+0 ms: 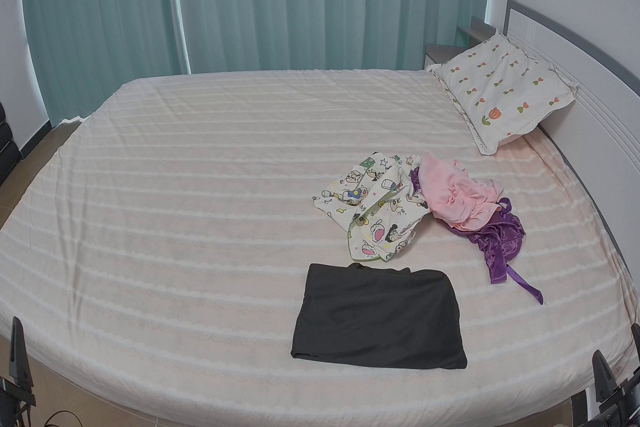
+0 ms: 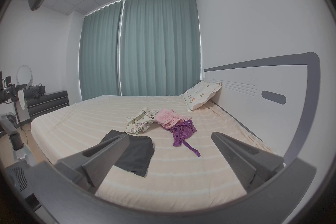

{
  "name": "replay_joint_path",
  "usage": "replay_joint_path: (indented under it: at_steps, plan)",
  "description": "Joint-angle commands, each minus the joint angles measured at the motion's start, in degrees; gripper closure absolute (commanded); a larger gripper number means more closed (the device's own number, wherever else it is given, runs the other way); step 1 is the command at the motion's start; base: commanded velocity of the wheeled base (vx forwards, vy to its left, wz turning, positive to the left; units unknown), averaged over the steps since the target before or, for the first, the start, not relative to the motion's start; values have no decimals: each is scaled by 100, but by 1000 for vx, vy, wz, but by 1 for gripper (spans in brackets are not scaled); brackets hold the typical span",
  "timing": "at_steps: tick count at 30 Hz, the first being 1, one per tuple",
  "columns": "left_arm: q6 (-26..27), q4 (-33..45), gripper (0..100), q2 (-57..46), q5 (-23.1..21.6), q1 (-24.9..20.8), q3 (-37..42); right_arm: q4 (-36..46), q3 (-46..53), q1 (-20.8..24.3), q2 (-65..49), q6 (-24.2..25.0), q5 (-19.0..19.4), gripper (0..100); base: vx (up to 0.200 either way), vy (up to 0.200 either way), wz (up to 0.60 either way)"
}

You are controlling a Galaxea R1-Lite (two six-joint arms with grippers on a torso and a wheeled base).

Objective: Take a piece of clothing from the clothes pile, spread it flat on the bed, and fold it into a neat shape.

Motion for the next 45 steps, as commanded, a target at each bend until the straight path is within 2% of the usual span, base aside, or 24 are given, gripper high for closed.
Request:
replay_joint_path:
  at_steps: [1,8,9,11,45]
  plan:
    - [277,-87,0,-137,-519,30,449,-58,117,-11,-66,-133,-110,0,0,0,0]
    - [242,792,0,-137,-1020,30,449,-66,117,-2,-74,8,-127,0,0,0,0]
    - [224,871,0,-137,-1460,30,449,-66,117,-2,-74,8,-127,0,0,0,0]
    - [145,1100,0,-137,-1671,21,431,-66,117,-2,-74,16,-110,0,0,0,0]
    - [31,1074,0,-137,-1680,30,440,-58,108,-2,-74,-10,-101,0,0,0,0]
